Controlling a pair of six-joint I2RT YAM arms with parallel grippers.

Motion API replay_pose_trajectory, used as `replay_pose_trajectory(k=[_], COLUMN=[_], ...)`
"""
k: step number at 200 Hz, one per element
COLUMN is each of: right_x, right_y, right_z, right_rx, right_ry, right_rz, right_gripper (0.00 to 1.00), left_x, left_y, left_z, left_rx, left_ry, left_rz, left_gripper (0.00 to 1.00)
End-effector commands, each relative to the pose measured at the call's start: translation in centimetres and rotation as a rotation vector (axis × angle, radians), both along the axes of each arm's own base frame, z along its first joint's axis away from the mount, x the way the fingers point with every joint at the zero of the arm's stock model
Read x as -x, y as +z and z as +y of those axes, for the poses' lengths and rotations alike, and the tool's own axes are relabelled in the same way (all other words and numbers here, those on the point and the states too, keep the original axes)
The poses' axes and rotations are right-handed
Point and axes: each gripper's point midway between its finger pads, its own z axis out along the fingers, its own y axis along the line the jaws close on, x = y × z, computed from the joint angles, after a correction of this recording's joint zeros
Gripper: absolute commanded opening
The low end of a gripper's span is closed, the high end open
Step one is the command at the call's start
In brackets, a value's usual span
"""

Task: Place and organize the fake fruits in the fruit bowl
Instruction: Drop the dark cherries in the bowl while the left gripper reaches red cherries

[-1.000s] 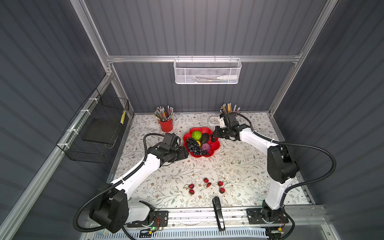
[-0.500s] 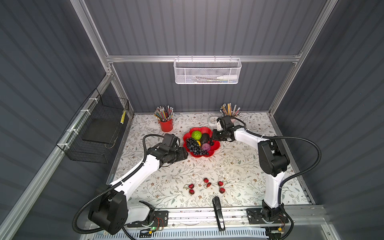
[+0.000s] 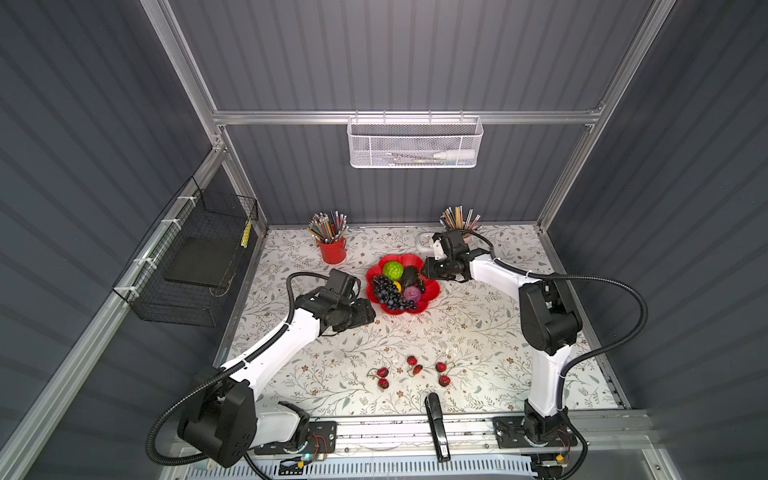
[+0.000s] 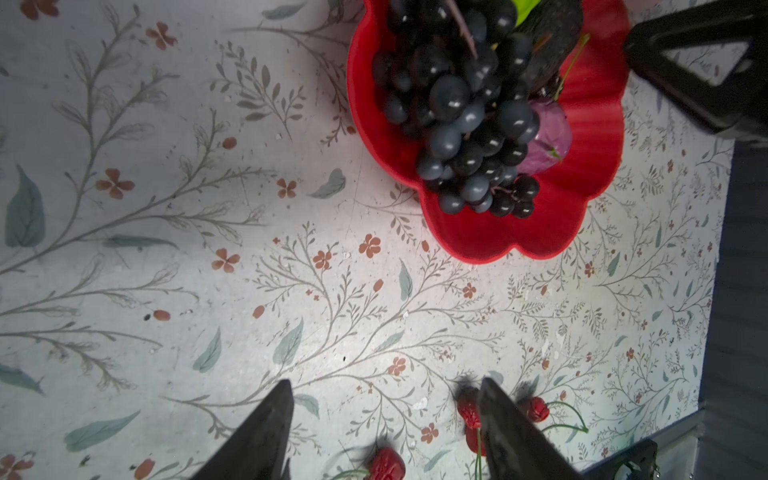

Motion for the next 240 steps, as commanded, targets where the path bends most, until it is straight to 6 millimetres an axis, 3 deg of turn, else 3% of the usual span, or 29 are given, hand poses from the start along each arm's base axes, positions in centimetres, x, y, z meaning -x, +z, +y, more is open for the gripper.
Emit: replay_pose_trajectory(k=[1, 16, 42, 69, 90, 143, 183, 240], right_x=[-0.1, 0.8, 2.7, 4.8, 5.9, 6.9, 7.0, 6.9], right_y=[5.0, 5.9, 6.6, 6.8, 6.7, 5.3, 4.8, 4.4], right_z=[-0.6, -0.5, -0.2, -0.1, -0.1, 0.0, 0.3, 0.6], right_rx=[0.011, -0.001, -0.02, -0.056, -0.088, -0.117, -0.136, -0.144], right_ry=[0.016, 0.03, 0.054, 0.063, 0.067, 0.071, 0.072, 0.076], right_rz=[-0.115, -0.137, -0.149, -0.16, -0.158, -0.124, -0.113, -0.102], right_gripper=[0.46, 0.54, 0.6, 0.61, 0.61, 0.61, 0.6, 0.6], left_x=[2.5, 4.0, 6.9, 9.9, 11.4, 12.7, 13.6, 14.1], left_y=[-2.1, -3.2, -4.6, -5.4, -6.1, -8.2, -9.1, -9.6], left_z=[0.0, -0.2, -0.4, -0.8, -1.4, -2.6, -1.1, -0.9], left_rx=[-0.006, -0.008, -0.006, 0.009, 0.043, 0.045, -0.068, -0.052], left_ry=[-0.032, -0.044, -0.03, -0.003, 0.014, 0.028, 0.05, 0.083], left_rz=[0.146, 0.207, 0.275, 0.331, 0.36, 0.402, 0.424, 0.423], left_gripper=[0.71, 0.71, 0.72, 0.73, 0.69, 0.6, 0.53, 0.46])
